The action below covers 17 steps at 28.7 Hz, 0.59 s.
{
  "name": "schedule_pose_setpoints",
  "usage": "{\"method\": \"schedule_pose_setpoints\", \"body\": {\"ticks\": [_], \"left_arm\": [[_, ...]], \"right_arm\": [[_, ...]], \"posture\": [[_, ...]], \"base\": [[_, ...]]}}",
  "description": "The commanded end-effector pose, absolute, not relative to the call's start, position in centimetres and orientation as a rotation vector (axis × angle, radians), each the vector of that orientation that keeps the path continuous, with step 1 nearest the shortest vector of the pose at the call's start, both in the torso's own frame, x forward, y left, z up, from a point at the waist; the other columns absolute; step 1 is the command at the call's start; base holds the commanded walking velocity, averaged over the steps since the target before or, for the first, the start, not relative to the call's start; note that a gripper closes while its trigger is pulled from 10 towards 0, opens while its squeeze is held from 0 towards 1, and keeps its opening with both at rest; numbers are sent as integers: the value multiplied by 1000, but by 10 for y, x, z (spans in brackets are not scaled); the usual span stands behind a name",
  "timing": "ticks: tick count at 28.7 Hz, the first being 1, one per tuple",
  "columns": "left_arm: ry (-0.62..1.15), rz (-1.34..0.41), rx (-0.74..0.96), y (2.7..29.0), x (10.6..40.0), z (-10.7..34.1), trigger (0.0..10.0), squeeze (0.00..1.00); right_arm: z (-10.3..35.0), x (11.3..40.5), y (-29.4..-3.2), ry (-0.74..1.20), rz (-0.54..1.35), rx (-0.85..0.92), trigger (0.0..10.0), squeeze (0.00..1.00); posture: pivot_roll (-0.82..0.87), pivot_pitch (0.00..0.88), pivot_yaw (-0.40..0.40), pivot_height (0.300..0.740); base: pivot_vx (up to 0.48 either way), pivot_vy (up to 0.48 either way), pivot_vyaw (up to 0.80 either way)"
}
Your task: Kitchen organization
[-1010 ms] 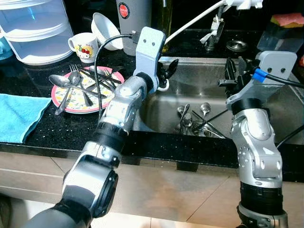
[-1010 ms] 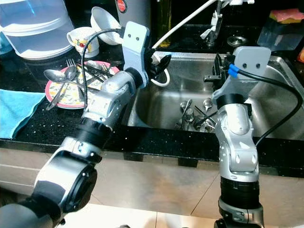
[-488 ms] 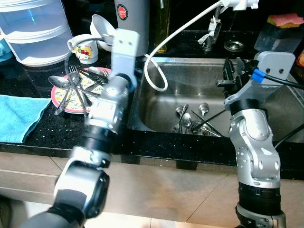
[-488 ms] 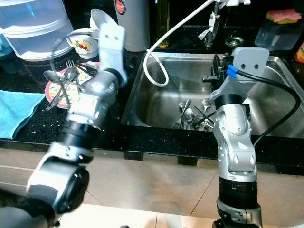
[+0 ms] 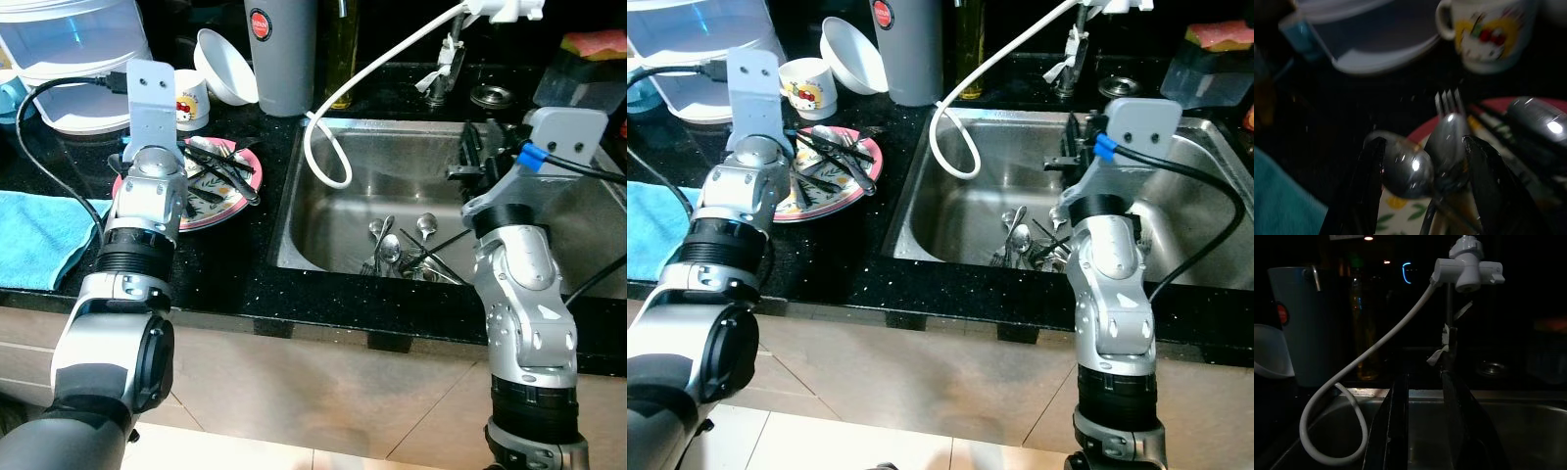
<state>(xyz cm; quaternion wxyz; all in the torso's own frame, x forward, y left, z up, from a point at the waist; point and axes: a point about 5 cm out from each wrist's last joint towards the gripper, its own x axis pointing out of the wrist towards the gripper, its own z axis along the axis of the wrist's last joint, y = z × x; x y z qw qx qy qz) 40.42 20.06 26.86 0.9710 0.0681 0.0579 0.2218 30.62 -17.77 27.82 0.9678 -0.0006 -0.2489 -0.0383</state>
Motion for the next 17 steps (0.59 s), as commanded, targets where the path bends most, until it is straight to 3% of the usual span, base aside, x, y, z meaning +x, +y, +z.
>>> {"method": "schedule_pose_setpoints", "body": {"ticks": [1,4,17], "left_arm": [[169,456,104,203,403,257,10000,0],[168,433,-34,191,402,257,10000,0],[211,521,-72,193,390,253,10000,0]], "right_arm": [[275,307,-177,-497,-75,5,10000,0],[275,308,-177,-496,-71,4,10000,0],[274,308,-177,-494,-71,6,10000,0]], "posture": [[37,111,88,740],[41,117,84,740],[45,122,87,740]], "base": [[0,0,0],[0,0,0],[0,0,0]]}}
